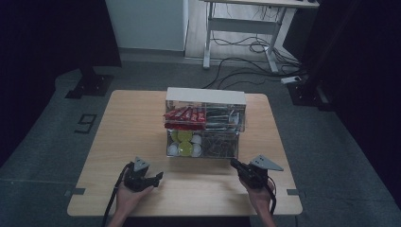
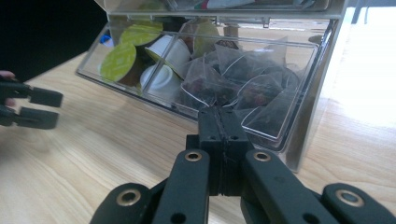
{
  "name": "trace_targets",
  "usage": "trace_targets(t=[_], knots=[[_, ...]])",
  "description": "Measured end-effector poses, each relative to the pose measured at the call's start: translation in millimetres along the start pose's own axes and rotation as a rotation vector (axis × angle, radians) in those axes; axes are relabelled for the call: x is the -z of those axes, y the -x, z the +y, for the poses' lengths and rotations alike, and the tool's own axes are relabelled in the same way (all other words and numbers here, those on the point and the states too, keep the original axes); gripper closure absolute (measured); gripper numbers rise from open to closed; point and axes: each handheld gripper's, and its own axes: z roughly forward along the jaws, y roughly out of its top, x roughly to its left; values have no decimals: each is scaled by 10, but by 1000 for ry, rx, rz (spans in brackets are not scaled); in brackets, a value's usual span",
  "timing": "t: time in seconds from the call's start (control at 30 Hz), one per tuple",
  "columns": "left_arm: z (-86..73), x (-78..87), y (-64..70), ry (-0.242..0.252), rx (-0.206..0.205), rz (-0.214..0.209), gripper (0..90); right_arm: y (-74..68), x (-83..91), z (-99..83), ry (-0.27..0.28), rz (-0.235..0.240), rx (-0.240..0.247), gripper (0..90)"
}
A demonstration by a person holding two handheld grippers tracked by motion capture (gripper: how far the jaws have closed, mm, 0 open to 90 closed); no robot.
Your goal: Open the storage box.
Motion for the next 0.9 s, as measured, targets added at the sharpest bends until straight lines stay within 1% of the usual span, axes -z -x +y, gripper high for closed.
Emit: trace_targets(t=[0.07,0.27,0.3,0.33,0.37,0.5,0.9], knots=[[0,-1,1,-1,-1,-1,312,-19,-13,-3,-6,-6,18,890],[-2,-7,6,-5,-3,-4,312,-77,-89,-33,-34,11,37,889],[-1,-6,6,-4,-3,-5,312,-88,-103,-40,-34,8,44,885],[-1,-5,7,-4,-3,-3,312,-96,-118,-47,-52,-8,49,877],[-1,-4,7,-4,-3,-4,312,-101,-134,-55,-64,-8,55,878],[-1,-5,7,-5,-4,-4,312,-104,-192,-93,-88,14,25,886],[-3,-12,13,-7,-7,-5,313,-114,-356,-144,-104,34,-28,887]])
